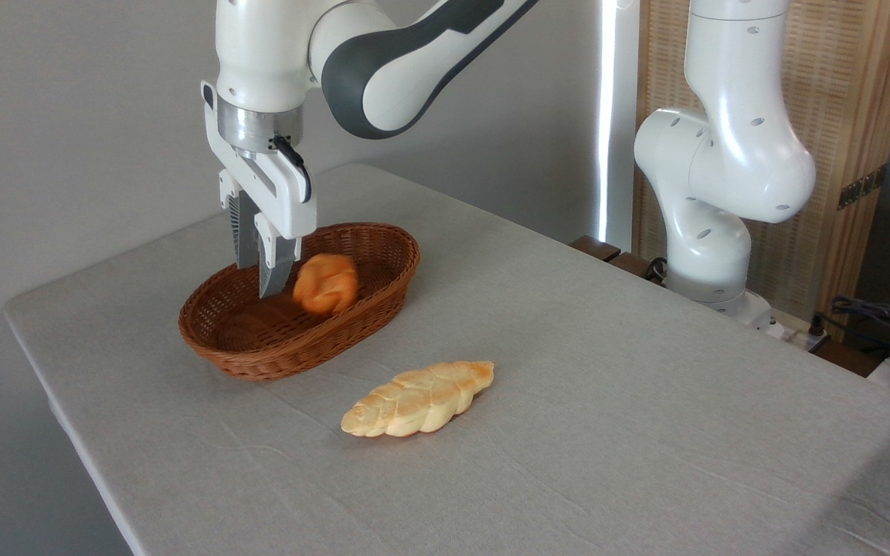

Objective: Put bread into the basket

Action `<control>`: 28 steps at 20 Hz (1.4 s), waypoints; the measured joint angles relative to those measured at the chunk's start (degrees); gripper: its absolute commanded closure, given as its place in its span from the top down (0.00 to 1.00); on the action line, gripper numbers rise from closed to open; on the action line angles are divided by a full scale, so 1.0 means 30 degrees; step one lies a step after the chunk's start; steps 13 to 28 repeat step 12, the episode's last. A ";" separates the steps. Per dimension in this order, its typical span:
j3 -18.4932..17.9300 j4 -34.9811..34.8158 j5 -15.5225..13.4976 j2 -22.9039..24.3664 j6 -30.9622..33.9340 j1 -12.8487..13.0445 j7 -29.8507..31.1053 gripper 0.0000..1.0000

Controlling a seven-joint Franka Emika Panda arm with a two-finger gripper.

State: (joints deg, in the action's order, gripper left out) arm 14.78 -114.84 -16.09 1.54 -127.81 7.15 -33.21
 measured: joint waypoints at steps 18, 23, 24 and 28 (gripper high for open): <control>-0.3114 0.4357 0.3313 0.0308 0.6749 -0.0603 -0.1065 1.00; -0.3114 0.4357 0.3313 0.0308 0.6749 -0.0603 -0.1065 1.00; -0.3114 0.4357 0.3313 0.0308 0.6749 -0.0603 -0.1065 1.00; -0.3114 0.4357 0.3313 0.0308 0.6749 -0.0603 -0.1065 1.00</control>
